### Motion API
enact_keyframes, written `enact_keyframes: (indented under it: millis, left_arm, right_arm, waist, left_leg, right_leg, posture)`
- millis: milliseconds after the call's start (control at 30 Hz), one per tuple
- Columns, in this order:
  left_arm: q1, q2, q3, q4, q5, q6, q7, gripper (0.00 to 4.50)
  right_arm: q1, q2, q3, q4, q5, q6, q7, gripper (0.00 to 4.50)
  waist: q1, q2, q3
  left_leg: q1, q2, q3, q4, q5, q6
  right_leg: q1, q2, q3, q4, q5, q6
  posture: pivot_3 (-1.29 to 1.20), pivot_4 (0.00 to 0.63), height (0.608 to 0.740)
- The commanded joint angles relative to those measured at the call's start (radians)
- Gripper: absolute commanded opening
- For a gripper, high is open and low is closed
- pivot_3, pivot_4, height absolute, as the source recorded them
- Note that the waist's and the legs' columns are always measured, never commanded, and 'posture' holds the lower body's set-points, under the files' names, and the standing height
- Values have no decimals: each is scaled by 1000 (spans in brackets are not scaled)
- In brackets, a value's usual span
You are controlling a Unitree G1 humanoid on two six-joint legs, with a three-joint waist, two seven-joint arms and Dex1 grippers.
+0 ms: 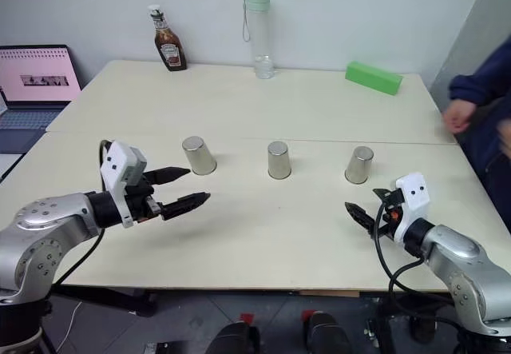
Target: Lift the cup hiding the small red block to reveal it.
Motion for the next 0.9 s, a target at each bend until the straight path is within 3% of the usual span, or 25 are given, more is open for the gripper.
enact_keyframes:
  millis: [33,333,667,900]
  left_arm:
    - [-36,-6,-63,-88,-27,-17,-38,4466]
    - [-172,-82,-219,-4,64,-143,-96,4466]
    - [-202,-127,-268,41,118,-195,-105,4466]
    - [-214,-128,-267,57,145,-205,-108,4500]
  right_arm:
    - [-73,32,14,84,-71,-94,-43,4500]
    - [-297,142,74,500,-255,-359,-106,4500]
    - [-469,234,74,869,-331,-621,-120,4500]
    - [-508,253,69,952,-340,-705,-112,3140]
  waist:
    - [0,0,0]
    - [-1,0,0]
    - [-2,1,0]
    - [-2,1,0]
  left_leg:
    - [0,0,0,0,0,0]
    - [2,0,2,0,0,0]
    - [0,1,2,0,0,0]
    - [0,0,2,0,0,0]
  right_leg:
    - [0,0,0,0,0,0]
    - [1,6,3,0,1,1]
    - [-1,6,3,0,4,-4]
    - [0,6,3,1,4,-4]
  posture:
    - [0,150,740]
    - [0,150,740]
    - [0,150,740]
    - [0,150,740]
